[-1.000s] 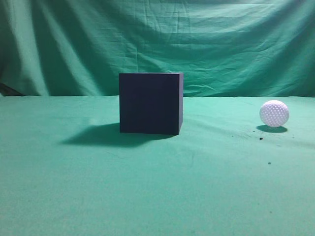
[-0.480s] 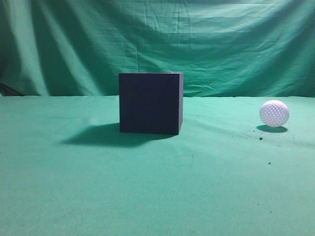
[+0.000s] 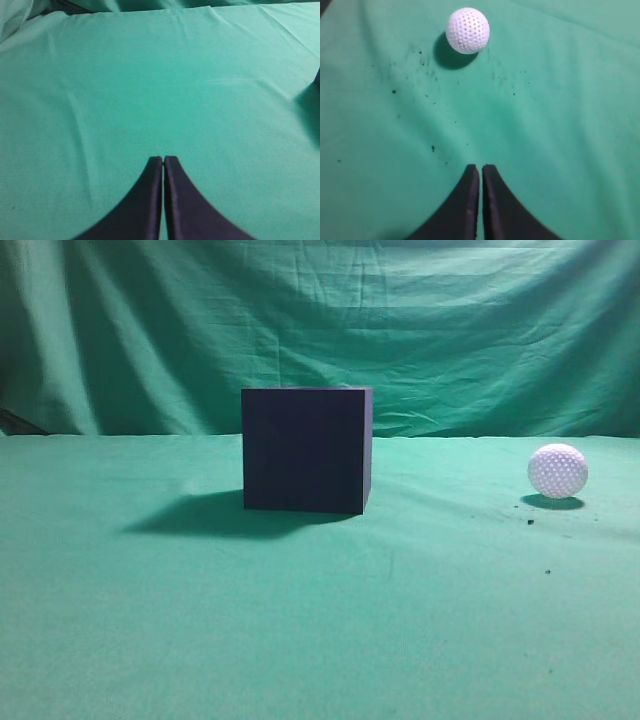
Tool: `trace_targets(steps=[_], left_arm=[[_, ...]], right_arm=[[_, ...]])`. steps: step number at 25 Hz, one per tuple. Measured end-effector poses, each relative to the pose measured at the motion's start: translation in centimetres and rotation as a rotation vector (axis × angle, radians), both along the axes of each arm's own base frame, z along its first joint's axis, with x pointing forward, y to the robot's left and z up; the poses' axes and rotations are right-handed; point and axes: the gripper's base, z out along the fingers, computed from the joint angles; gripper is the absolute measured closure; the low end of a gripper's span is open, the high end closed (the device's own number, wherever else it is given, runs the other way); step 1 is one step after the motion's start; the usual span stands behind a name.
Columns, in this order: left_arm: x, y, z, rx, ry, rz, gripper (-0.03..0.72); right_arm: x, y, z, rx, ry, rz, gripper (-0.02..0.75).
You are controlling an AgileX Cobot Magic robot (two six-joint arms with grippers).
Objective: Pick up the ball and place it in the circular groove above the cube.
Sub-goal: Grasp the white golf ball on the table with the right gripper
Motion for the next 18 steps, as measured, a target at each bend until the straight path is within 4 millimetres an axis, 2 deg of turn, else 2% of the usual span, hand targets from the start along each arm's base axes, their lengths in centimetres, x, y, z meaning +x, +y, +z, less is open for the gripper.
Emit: trace_targets(steps=[3,4,5,9,14,15,18], left_arm=[[0.0,0.0,0.0,0.000,0.000,0.000,0.688],[0.0,0.0,0.0,0.000,0.000,0.000,0.688],[0.0,0.0,0.0,0.000,0.000,0.000,0.688],[0.0,0.0,0.0,0.000,0.000,0.000,0.688],[0.0,0.0,0.0,0.000,0.000,0.000,0.688],[0.0,0.0,0.0,0.000,0.000,0.000,0.688],[0.0,0.0,0.0,0.000,0.000,0.000,0.688]], right_arm=[[2.7,1.1,-0.3,-0.050,0.053,-0.003,0.738],[3.7,1.4,-0.4,-0.054,0.064,-0.007,0.692],[4.5,1.7,-0.5,-0.052,0.071,-0.012,0.692],[7.9,2.9,-1.4,-0.048,0.109,-0.022,0.491],[10.7,4.4,-2.7,-0.008,0.152,0.002,0.185],[11.2,4.6,-3.1,-0.005,0.163,0.004,0.156],[12.2,5.1,-4.5,-0.011,0.196,0.005,0.163]])
